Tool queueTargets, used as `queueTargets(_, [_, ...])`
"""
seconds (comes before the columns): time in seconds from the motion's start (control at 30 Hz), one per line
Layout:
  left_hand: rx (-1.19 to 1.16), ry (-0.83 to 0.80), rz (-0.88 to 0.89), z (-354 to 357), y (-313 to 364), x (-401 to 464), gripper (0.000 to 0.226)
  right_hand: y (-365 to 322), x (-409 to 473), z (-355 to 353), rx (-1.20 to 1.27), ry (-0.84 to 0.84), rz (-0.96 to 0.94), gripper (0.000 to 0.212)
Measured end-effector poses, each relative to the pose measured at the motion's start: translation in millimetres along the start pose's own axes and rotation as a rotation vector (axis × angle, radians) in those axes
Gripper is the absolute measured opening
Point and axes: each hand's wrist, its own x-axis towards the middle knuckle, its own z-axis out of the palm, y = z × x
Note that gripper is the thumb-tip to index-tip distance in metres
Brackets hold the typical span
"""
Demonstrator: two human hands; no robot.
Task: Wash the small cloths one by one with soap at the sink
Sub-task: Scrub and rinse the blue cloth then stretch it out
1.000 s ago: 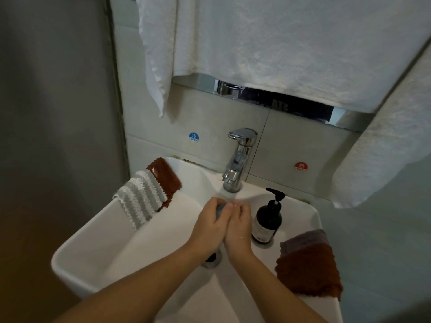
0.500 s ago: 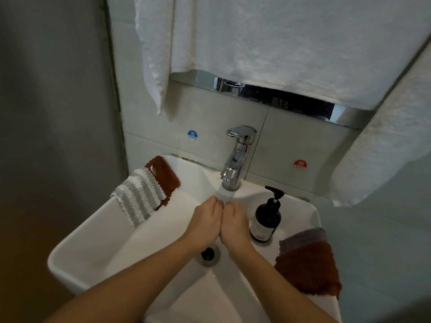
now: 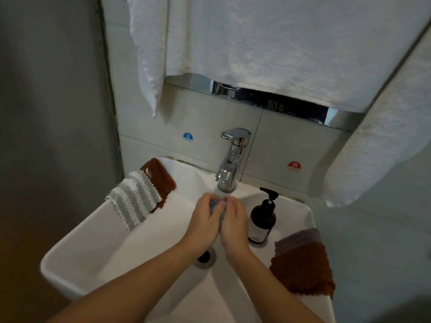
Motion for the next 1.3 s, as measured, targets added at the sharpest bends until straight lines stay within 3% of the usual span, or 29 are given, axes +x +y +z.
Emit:
queueTargets(0.2, [0.194, 0.060, 0.056, -6.7, -0.8, 1.2, 0.026, 8.8, 9.2, 5.3, -0.420, -0.157, -0.118, 0.026])
queueTargets(0.33, [0.303, 0.054, 0.054, -7.9, -4.2, 5.1, 0.032, -0.1, 11.0, 1.3, -0.557, -0.188, -0.125, 0.037])
queueTargets(0.57, [0.426, 0.030, 0.111, -9.7, 6.4, 3.6, 0.040, -1.6, 11.7, 3.4, -0.369, -0.116, 0.058, 0.035])
queueTargets(0.8, [0.252, 0.056, 0.071, -12.4, -0.6, 5.3, 0.031, -3.6, -1.2, -1.6, -0.275, -0.150, -0.095, 0.023])
queueTargets(0.97, [0.306, 0.037, 0.052, -13.5, -0.9, 4.1, 0.029, 1.5, -3.5, -2.9, -0.150, -0.154, -0.098, 0.013])
queueTargets(1.13, [0.251, 0.084, 0.086, -12.5, 6.2, 4.4, 0.033, 10.6, 2.3, -2.1, -0.566, -0.219, -0.306, 0.024])
queueTargets(1.3, [0.381, 0.080, 0.111, -15.9, 5.7, 9.3, 0.042, -2.1, 4.7, -3.3, -0.526, -0.217, -0.215, 0.030])
